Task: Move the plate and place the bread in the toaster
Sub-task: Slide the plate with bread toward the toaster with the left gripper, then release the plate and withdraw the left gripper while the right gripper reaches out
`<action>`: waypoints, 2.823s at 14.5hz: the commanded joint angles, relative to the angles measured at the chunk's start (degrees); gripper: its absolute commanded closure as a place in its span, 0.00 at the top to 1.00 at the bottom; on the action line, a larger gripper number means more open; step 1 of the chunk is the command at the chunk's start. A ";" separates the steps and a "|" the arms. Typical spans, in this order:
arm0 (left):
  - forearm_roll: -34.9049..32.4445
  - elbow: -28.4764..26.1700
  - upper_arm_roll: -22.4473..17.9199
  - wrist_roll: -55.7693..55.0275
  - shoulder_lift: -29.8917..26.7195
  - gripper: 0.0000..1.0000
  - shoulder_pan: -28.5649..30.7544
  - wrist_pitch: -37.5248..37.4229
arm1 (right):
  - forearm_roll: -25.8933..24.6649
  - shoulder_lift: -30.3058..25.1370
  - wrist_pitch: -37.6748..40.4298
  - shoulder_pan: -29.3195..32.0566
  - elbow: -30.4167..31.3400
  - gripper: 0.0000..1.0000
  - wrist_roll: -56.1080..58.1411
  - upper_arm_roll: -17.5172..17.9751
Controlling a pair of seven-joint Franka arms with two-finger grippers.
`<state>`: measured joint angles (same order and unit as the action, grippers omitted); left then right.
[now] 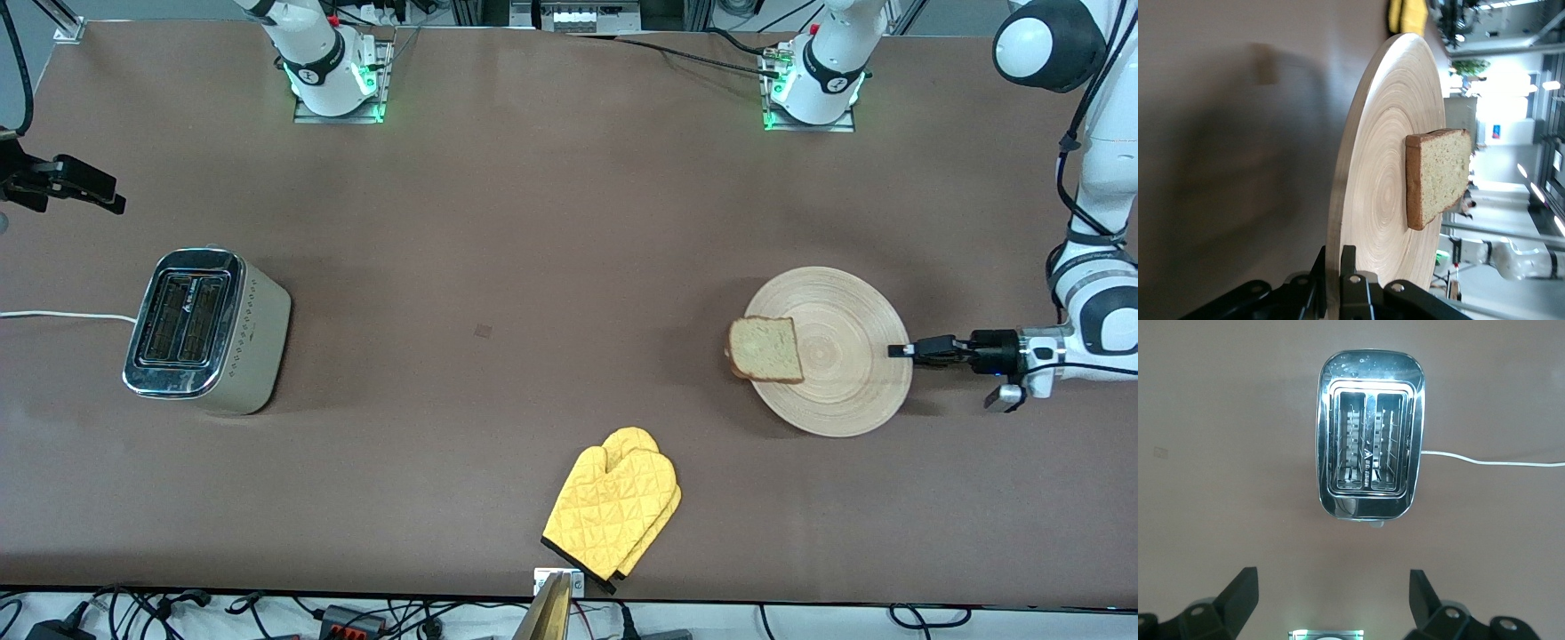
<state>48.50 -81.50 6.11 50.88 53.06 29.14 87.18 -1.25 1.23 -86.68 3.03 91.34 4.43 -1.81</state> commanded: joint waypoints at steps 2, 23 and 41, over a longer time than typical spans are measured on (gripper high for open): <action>0.72 1.17 5.49 1.07 0.21 0.01 -3.71 -2.02 | 0.02 0.35 1.16 0.58 -1.17 1.00 1.02 0.14; 21.09 -15.53 19.91 0.54 -0.41 0.01 -29.04 41.83 | 0.10 1.84 2.04 0.75 -1.08 1.00 1.64 0.05; -2.46 -11.16 19.03 6.43 -3.31 1.00 -15.01 22.56 | 1.15 3.07 2.39 0.40 -0.56 1.00 1.29 0.14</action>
<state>55.34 -94.98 25.10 56.33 51.12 9.81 117.57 -1.07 3.52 -85.13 3.44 91.28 5.20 -1.85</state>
